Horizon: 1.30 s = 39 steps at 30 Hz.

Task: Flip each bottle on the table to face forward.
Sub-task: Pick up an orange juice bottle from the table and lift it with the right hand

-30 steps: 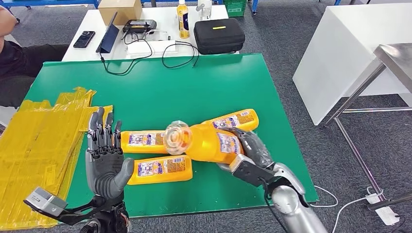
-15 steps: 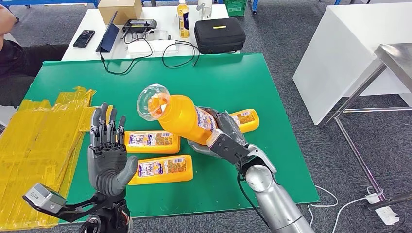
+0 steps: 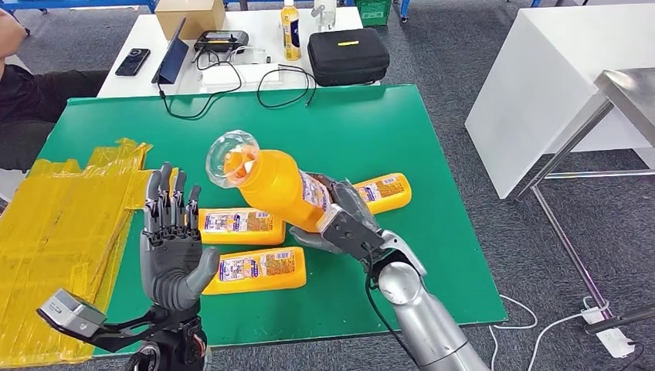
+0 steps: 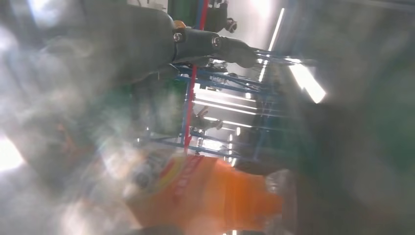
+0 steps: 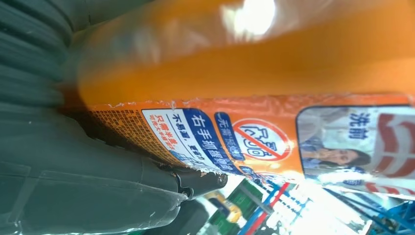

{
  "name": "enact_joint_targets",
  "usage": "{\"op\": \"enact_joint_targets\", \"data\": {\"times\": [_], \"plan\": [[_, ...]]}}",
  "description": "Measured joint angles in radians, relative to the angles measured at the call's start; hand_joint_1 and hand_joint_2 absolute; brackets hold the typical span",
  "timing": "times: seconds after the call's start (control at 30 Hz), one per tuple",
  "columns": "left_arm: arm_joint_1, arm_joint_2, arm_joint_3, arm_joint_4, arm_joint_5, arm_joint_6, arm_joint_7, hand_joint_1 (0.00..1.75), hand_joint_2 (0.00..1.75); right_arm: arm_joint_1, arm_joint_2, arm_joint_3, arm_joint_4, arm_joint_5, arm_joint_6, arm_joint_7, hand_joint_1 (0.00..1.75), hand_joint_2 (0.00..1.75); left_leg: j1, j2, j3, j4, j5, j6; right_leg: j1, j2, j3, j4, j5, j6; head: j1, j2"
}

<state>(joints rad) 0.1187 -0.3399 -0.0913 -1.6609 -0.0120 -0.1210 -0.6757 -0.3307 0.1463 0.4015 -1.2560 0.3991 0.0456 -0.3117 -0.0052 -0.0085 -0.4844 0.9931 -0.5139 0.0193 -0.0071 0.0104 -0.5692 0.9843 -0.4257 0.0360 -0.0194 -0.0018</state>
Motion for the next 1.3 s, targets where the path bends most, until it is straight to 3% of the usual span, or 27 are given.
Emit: {"op": "enact_joint_targets", "data": {"times": [0.23, 0.97, 1.3], "plan": [[-0.003, 0.000, 0.012, 0.000, 0.001, -0.007, 0.000, 0.00, 1.75, -0.024, 0.041, 0.020, 0.026, 0.005, -0.004, 0.001, 1.75, 1.75, 0.000, 0.000, 0.000, 0.000, 0.000, 0.000, 0.000, 0.000, 0.000, 0.000, 0.000, 0.000, 0.000, 0.000], [-0.015, 0.000, 0.011, 0.009, -0.035, 0.004, 0.003, 0.00, 1.75, -0.021, 0.053, 0.045, 0.049, 0.008, -0.007, 0.001, 1.75, 1.75, -0.001, 0.000, 0.000, 0.000, 0.000, 0.000, 0.000, 0.000, 0.000, 0.000, 0.000, 0.000, 0.000, 0.000], [-0.015, 0.000, -0.002, 0.019, -0.109, 0.062, 0.000, 0.00, 1.75, -0.015, 0.101, 0.137, 0.080, 0.106, -0.056, 0.037, 1.75, 1.75, 0.000, 0.000, 0.000, 0.000, 0.000, 0.000, 0.000, 0.000, -0.001, 0.000, 0.000, 0.000, 0.000, 0.000]]}}
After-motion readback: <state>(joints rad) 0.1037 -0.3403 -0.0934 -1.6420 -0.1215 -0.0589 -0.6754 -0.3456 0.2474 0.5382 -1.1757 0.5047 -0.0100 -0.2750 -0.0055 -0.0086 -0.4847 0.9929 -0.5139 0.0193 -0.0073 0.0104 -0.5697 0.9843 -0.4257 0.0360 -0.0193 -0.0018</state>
